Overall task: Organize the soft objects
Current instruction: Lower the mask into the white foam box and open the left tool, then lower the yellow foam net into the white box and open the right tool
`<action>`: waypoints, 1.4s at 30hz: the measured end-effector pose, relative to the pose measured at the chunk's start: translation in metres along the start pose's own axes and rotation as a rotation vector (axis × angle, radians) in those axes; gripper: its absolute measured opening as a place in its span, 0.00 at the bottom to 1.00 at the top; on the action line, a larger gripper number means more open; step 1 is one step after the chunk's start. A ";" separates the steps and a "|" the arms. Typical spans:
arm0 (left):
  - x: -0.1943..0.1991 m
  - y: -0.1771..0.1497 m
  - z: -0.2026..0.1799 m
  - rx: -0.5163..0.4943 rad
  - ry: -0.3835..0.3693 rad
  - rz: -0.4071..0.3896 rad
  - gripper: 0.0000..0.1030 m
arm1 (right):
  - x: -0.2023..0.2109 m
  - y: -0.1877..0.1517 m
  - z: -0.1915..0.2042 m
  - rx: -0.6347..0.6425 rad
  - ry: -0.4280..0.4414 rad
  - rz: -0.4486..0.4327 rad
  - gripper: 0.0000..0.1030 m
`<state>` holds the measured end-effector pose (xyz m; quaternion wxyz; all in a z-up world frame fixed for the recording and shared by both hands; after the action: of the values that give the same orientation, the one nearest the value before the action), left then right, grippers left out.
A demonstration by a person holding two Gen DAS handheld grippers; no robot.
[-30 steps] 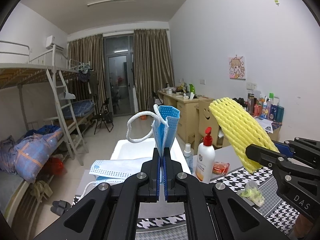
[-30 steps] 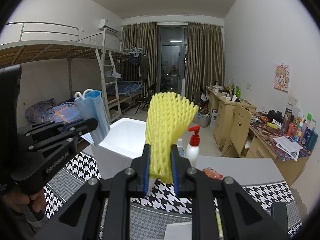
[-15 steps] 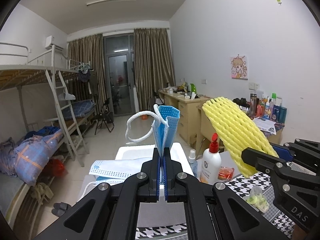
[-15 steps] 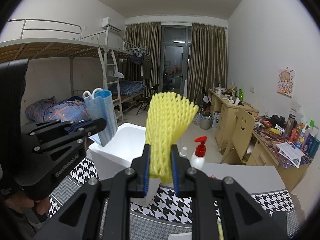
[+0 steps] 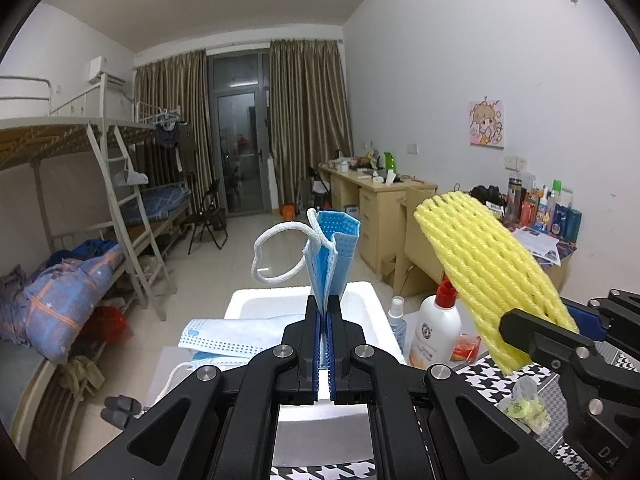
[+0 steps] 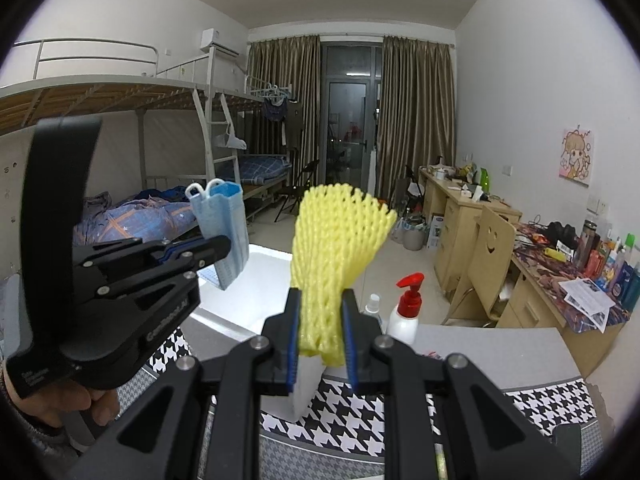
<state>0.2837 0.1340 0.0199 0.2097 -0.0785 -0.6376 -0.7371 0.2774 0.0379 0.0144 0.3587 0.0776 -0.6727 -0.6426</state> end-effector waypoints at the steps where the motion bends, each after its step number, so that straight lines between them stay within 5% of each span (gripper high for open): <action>1: -0.003 -0.001 0.000 -0.001 0.001 0.007 0.02 | -0.002 0.000 -0.001 -0.004 -0.001 0.003 0.22; 32: -0.066 -0.031 0.007 -0.003 -0.060 0.176 0.06 | -0.032 -0.007 -0.008 -0.015 -0.024 0.076 0.22; 34: -0.067 -0.034 0.008 0.002 -0.059 0.186 0.16 | -0.032 -0.007 -0.008 -0.015 -0.027 0.076 0.22; 38: -0.059 -0.030 0.017 0.015 -0.029 0.146 0.83 | -0.033 -0.004 -0.010 -0.016 -0.035 0.072 0.22; 42: -0.046 -0.023 0.030 0.032 0.013 0.106 0.87 | -0.034 -0.003 -0.006 -0.015 -0.035 0.072 0.22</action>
<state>0.3114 0.1752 -0.0135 0.2536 -0.1039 -0.6430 -0.7151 0.3044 0.0512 -0.0022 0.3702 0.0396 -0.6763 -0.6356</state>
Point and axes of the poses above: each gripper's, at about its wrist camera, not at the fingertips, and x roughly against the way its jaws point, z to its left, y to its top, the point moved 10 cm from there along -x, roughly the way its jaws point, and after that the axes turned 8 degrees about -x, right-handed, at the moved point
